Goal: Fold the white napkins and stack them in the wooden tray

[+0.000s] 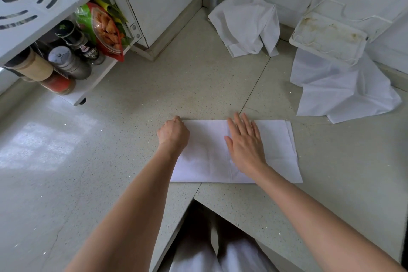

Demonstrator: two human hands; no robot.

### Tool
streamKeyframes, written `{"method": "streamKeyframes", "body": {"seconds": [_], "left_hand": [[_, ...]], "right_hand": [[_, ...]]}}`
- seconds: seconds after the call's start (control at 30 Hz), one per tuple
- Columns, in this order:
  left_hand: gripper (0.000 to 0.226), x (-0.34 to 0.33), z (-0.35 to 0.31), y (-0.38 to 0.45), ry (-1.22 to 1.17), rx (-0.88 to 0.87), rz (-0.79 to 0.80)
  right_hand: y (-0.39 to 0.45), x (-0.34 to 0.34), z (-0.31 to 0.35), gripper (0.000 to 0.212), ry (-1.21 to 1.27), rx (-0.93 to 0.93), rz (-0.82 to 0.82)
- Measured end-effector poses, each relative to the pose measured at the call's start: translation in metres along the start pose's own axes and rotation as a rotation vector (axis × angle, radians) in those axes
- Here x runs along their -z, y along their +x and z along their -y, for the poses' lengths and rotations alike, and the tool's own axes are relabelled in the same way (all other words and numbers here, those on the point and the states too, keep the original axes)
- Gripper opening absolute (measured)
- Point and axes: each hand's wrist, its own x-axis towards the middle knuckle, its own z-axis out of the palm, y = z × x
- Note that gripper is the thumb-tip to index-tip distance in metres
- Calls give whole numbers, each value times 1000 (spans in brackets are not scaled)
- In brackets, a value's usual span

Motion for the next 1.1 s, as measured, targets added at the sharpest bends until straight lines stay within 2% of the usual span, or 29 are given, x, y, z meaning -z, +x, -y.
{"method": "streamKeyframes", "body": {"seconds": [0.07,0.17,0.23,0.3,0.33,0.4,0.5,0.6,0.67,0.87,1.1], "left_hand": [[27,1,0,0,-4,3,2],[25,6,-1,-1,-69,43,-11],[29,6,1,-10,-44,-6,-191],[36,-5,3,-32,-32,-191,-398],[37,-15,2,-45,-61,-295,-427],[43,-39,6,-68,-86,-411,-353],[59,-68,19,-81,-31,-425,-197],[59,-79,26,-77,41,-422,-205],[58,-79,25,-76,61,-415,-222],[59,-80,27,-77,75,-427,-202],[61,-72,24,-75,209,-380,-106]], "right_hand": [[-10,-9,-1,61,24,-9,184],[-11,-18,-7,64,26,-3,204],[-11,-19,-7,61,17,-10,213],[-11,-20,-5,58,19,-23,212],[-11,-20,-5,58,19,-24,209],[-11,-19,-5,58,16,-23,227],[-13,-20,-1,58,-13,-48,195],[-26,-18,19,59,-34,-9,-6],[-36,-26,33,56,-20,76,-63],[-53,-45,29,57,-49,22,10],[-84,-39,-9,61,-37,-216,24]]}}
